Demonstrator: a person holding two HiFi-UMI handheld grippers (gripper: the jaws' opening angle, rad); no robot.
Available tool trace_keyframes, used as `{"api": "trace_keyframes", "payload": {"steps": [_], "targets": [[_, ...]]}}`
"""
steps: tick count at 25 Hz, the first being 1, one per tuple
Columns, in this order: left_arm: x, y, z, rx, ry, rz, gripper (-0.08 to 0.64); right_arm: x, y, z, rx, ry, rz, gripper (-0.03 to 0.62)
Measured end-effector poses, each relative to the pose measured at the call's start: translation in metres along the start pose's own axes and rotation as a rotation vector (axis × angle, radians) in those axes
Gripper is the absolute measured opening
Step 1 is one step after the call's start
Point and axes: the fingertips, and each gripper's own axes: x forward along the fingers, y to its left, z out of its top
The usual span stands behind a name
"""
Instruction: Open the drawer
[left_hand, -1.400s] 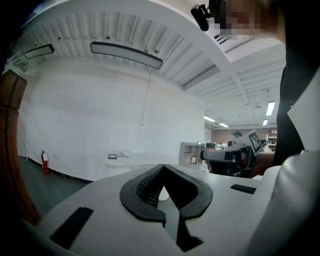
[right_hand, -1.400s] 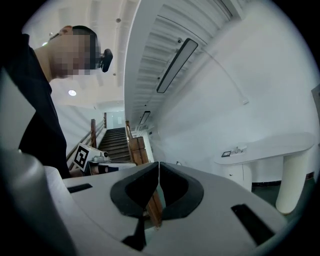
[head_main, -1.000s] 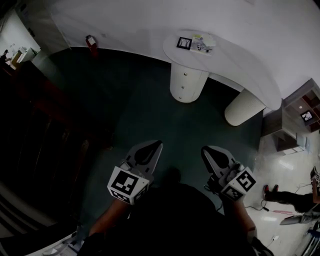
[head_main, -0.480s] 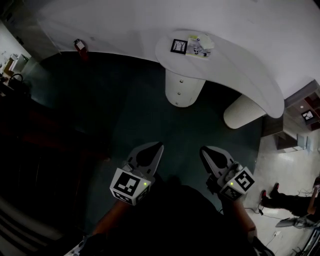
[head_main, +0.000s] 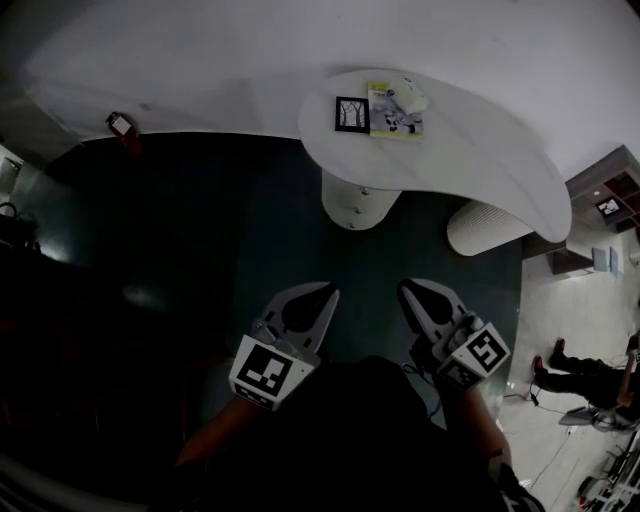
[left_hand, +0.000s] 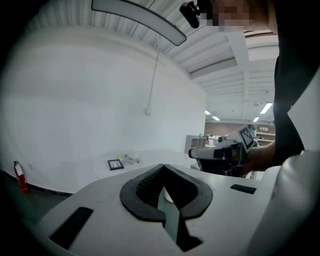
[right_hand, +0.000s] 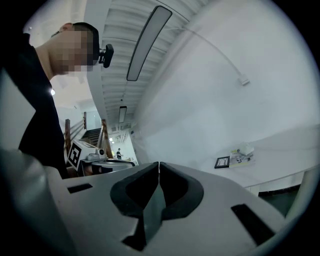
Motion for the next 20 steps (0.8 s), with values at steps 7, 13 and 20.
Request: {"api": "trace_keyframes", "payload": {"steps": [7,13,20], "targets": [[0.039,0.066,-0.01,-0.017,0.026,-0.078,0.011,0.056,-0.039,-0.012,0.039,0.004,-0.066,0.017],[0.073,0.105,-0.02,-0.057,0.051,-0.078,0.011,0.078,-0.076,-0.022,0.08,0.028,-0.09,0.017],[0.127,0.135,-0.038,-0.072,0.093,-0.081,0.011,0.104,-0.128,-0.038,0.105,0.057,-0.079,0.017]]}}
